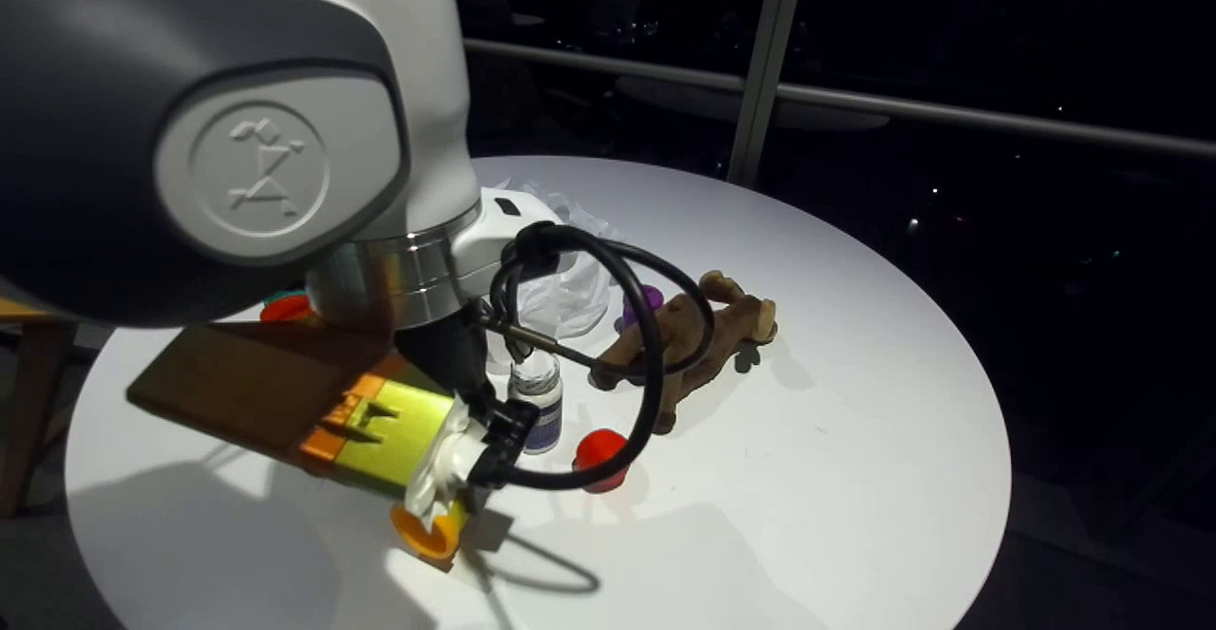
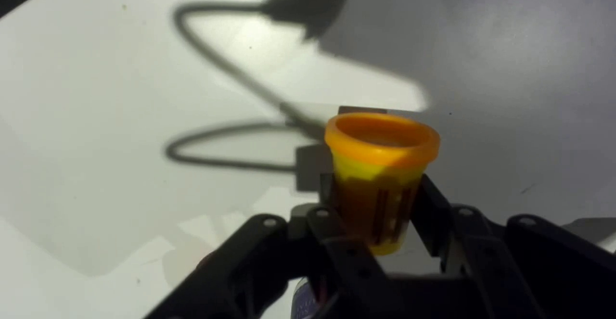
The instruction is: Remove the objects from the white plastic and put them on the table
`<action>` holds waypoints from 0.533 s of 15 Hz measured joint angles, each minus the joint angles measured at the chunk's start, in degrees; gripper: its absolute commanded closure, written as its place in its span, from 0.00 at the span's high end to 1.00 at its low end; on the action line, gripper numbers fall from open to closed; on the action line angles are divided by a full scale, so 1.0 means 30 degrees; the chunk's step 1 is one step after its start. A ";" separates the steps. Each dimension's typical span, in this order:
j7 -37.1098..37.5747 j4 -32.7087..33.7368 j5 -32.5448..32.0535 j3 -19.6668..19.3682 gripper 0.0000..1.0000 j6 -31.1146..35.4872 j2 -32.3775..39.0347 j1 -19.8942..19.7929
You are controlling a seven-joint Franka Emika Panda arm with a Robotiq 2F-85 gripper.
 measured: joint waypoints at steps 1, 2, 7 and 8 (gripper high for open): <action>-0.0051 0.0131 -0.0051 -0.0104 0.67 -0.0020 0.0002 0.0012; -0.0103 0.0219 -0.0114 -0.0247 0.76 -0.0024 0.0002 0.0047; -0.0503 0.0442 0.1705 0.0612 1.00 -0.0383 -0.1084 -0.0078; -0.0666 0.0501 0.2817 0.1246 1.00 -0.0935 -0.1865 -0.0146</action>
